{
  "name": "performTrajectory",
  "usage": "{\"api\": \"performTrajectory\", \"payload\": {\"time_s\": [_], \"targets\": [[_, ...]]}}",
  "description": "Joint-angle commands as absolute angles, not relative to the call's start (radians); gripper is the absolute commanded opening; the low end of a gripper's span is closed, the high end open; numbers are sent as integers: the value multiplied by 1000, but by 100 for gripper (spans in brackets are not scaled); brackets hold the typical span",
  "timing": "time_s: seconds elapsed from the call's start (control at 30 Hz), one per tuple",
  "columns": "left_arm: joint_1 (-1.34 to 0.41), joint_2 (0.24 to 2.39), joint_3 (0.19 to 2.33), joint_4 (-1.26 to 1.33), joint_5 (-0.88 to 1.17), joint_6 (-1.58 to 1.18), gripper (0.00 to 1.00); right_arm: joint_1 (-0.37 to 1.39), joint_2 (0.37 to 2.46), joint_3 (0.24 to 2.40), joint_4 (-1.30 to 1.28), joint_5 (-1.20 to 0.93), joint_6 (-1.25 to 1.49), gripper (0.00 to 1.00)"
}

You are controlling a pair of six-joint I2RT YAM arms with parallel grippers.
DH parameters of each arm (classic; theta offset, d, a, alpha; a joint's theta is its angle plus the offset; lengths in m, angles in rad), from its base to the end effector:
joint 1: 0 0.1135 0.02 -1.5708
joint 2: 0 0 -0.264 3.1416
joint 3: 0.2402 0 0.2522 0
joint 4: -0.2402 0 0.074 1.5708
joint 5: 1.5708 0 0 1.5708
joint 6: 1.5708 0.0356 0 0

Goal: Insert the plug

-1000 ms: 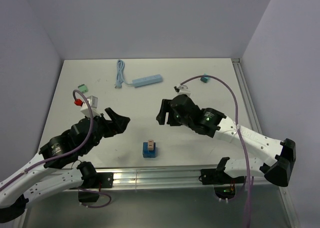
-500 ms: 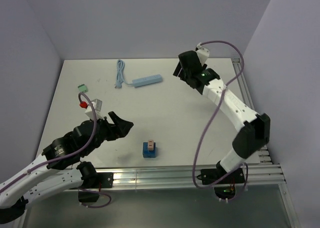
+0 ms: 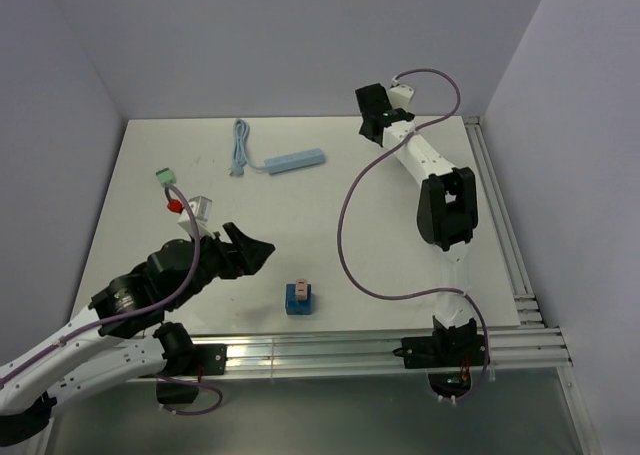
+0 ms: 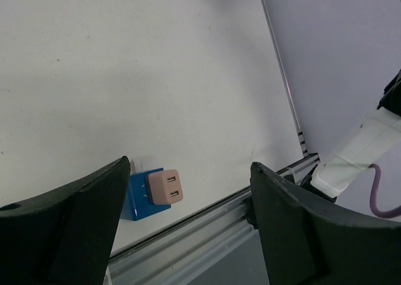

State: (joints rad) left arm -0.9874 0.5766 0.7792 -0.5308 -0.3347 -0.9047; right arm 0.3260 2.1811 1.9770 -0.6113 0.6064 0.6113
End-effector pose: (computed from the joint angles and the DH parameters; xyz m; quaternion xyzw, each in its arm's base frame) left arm 0.0805 -0.1008 0.3308 -0.0637 0.8051 -0.3863 0.4456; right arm 0.4746 0.1390 0.2638 0.2351 0.8624 -0.0886 0.4394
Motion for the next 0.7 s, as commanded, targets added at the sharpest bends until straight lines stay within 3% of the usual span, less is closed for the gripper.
{"api": "performTrajectory", "payload": {"time_s": [0.0, 0.37, 0.67], "targets": [[-989, 606, 775, -465, -305, -853, 83, 273, 2210, 2043, -649, 672, 609, 77], [-989, 664, 767, -399, -268, -810, 83, 150, 2289, 1997, -646, 548, 722, 76], [-989, 661, 762, -396, -281, -790, 84, 104, 2388, 2151, -733, 437, 744, 73]]}}
